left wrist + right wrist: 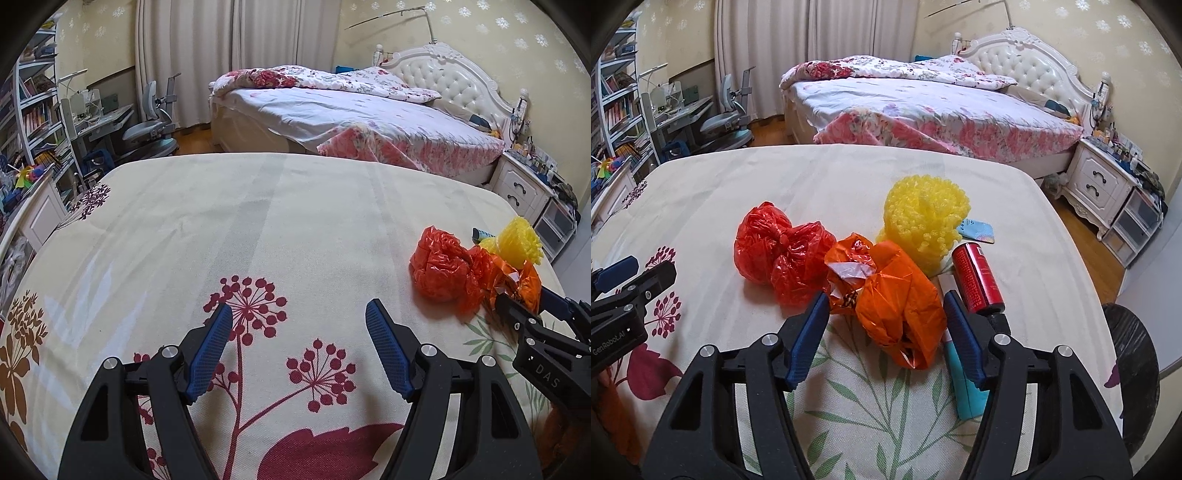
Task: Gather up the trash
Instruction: 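Move both tools back to the table toward the red and orange bags, then grasp the orange bag with the right gripper while the left gripper grasps the red bag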
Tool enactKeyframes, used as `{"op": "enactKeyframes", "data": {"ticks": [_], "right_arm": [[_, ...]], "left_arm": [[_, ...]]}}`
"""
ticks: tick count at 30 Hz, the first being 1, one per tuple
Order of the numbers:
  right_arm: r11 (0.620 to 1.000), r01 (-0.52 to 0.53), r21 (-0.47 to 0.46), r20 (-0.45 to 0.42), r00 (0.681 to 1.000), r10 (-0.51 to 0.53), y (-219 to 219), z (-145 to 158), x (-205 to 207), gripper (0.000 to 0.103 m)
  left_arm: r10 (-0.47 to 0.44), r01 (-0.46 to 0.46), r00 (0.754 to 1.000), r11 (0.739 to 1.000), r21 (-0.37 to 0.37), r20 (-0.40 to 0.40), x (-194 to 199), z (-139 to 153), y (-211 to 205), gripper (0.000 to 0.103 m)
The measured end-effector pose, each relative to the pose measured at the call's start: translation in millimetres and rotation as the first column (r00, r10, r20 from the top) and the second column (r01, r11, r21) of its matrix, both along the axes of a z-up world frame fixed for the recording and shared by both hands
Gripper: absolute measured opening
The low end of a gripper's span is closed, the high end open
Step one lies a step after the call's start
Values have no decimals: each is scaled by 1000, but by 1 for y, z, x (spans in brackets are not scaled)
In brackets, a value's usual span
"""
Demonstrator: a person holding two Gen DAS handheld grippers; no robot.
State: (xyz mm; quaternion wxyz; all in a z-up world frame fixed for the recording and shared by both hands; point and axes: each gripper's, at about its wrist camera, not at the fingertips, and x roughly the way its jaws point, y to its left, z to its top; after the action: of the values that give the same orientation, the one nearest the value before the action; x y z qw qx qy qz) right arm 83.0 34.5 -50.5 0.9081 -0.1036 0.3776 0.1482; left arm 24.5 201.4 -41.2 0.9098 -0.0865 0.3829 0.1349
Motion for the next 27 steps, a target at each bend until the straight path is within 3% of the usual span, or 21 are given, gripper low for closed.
{"op": "enactKeyframes", "data": {"ticks": [14,27], "right_arm": [[999,-3,32,40,999,1,-8,13,-22,58],[992,105,70,83,990,-111,-66,32,-28,58]], "left_arm": [[-14,14,1000,1000,2,2,0,-1,-9,72],[-86,86,996,996,7,6,9,4,-49,72]]}}
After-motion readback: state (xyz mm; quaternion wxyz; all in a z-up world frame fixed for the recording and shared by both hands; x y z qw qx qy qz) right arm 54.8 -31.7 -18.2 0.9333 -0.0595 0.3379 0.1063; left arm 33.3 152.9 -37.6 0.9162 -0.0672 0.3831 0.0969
